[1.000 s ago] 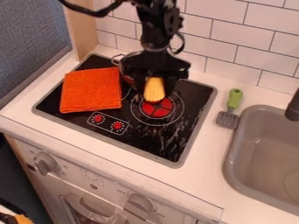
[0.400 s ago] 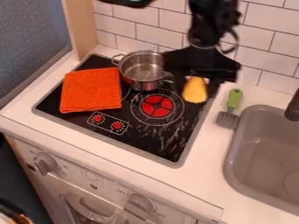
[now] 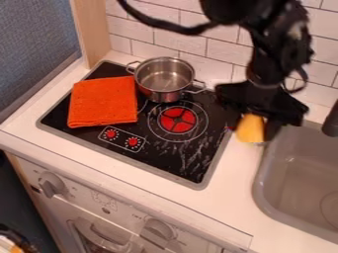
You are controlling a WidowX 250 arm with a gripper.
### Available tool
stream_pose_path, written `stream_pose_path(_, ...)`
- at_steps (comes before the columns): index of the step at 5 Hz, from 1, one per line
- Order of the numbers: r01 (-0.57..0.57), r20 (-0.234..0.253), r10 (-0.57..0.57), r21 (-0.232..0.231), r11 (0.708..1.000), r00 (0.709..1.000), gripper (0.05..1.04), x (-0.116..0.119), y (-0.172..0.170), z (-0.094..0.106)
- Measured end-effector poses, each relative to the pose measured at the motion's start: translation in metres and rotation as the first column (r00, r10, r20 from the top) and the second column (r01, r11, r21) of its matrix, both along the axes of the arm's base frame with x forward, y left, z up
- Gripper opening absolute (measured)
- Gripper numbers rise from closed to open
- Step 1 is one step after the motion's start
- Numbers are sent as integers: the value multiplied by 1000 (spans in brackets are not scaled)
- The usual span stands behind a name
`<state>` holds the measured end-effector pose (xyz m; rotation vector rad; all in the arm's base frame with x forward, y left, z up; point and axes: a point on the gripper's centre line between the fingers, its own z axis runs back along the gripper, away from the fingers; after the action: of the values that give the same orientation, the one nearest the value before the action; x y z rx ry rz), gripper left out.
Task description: Move yellow object to the right side of the burner
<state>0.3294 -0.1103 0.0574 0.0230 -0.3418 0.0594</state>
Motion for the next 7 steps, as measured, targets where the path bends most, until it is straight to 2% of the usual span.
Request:
stream_pose_path(1, 42, -25, -43, -10, 999, 999, 666, -4, -14, -15)
stream_pose_path(2, 26, -36, -27, -21, 999, 999, 666, -9, -14, -37)
stream_pose_path(4, 19, -29, -20, -27, 999, 999, 666, -4, -17, -46)
stream_pose_path(5, -3, -25, 3, -22, 1000, 1000, 763, -3, -15, -47)
stream_pose_path(6, -16, -56, 16, -1, 1000, 998, 993, -8, -12, -51)
stream_pose_path(7, -25, -61, 24, -6, 1000, 998, 1005, -8, -12, -51)
